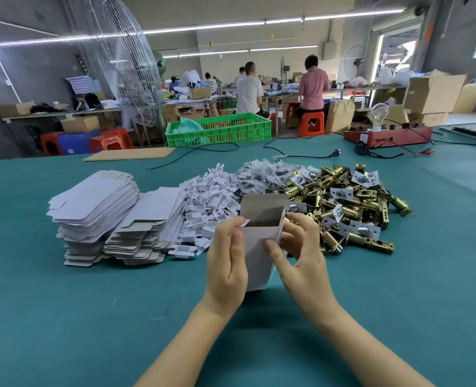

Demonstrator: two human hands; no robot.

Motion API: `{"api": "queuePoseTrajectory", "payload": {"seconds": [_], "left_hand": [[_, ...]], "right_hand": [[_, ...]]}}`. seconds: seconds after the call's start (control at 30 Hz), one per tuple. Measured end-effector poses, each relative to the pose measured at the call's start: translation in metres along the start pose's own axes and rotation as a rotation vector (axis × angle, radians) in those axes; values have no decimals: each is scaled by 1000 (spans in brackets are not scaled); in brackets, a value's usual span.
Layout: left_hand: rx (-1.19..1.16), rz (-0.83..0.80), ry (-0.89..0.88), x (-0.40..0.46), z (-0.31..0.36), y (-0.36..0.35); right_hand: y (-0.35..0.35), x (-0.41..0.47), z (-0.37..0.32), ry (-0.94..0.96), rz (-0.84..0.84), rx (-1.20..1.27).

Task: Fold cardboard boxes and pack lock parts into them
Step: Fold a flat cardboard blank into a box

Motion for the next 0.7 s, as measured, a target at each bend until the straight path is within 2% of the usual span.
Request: {"api": "queuePoseTrajectory", "payload": {"seconds": [0.2, 0.7], "left_hand": [[-71, -100, -3, 6, 1, 6], [-23, -155, 84, 10, -2, 8]], "right_hand": [[6, 3, 1, -63, -13, 88], [12, 7, -2, -103, -110, 105]]}}
Point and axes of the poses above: each hand's wrist, its own x-axis towards the middle knuckle, its own y-axis out of the back of the hand, z = x × y, the point moved 1 cm from there along x, towards the middle knuckle, and after that the axes turned 11 degrees about -z, right-handed, at the moved point
